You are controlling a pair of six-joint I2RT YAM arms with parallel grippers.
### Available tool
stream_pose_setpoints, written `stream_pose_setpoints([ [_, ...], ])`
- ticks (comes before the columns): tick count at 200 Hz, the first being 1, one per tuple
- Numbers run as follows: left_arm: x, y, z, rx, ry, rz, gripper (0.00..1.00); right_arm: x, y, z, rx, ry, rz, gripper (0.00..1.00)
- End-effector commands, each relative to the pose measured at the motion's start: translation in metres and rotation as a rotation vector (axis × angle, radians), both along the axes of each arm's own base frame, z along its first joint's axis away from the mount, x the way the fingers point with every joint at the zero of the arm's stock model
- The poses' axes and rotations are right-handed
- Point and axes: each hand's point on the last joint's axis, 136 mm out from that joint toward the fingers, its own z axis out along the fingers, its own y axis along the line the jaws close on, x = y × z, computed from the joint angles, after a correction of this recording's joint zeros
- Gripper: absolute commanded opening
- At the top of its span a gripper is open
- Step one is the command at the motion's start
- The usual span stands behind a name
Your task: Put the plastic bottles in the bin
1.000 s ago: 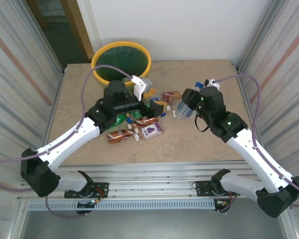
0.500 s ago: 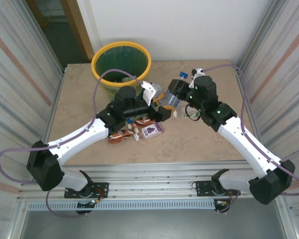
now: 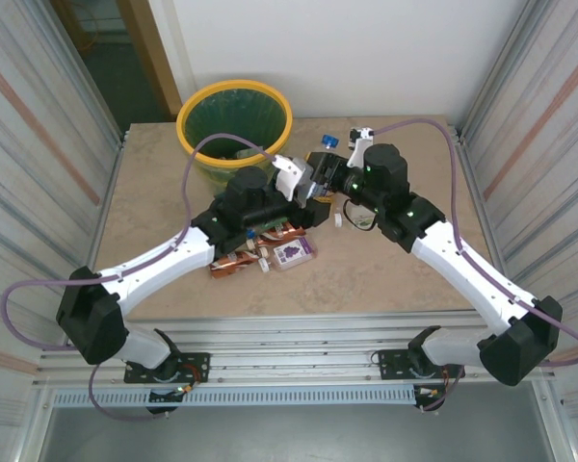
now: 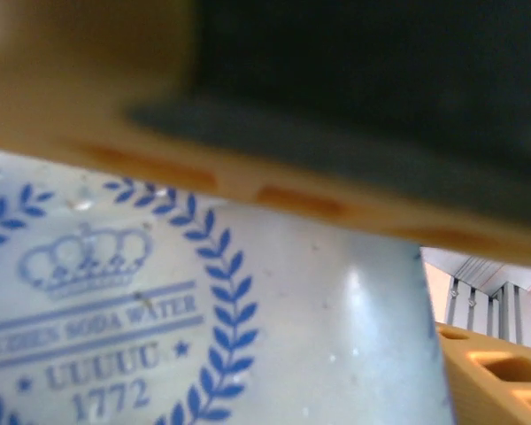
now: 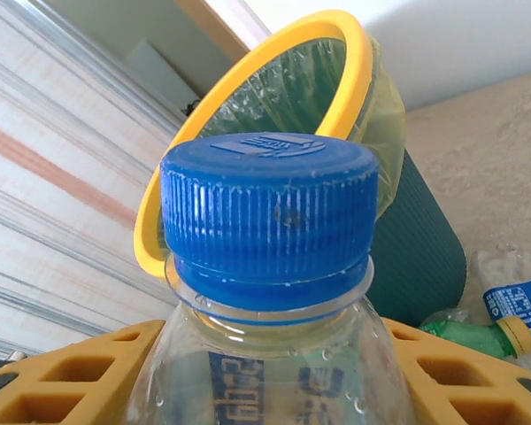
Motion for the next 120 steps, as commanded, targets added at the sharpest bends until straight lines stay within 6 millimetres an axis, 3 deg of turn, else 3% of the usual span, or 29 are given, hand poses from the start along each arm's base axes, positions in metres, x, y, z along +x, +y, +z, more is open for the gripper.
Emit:
stream_pose_setpoints([
  [1,0.006,0.003,0.02,-0.053,-0.021,0.021,0.67,-0.007,0.012,0.029,0.034,-0.077,0.059,0.54],
  [67,0.004,0.01,0.032,-0.069,-0.036,0.026,0.18,-0.006,0.016,0.024,0.012,-0.078,0.07,0.61],
  [103,0.007,0.018,0.034,-0.067,-0.038,0.049,0.01,-0.007,0.012,0.028,-0.004,-0.088,0.056,0.86],
  [120,0.009,0.021,0.033,-0.065,-0.037,0.057,0.0,-0.008,0.01,0.032,-0.01,-0.096,0.053,0.98],
])
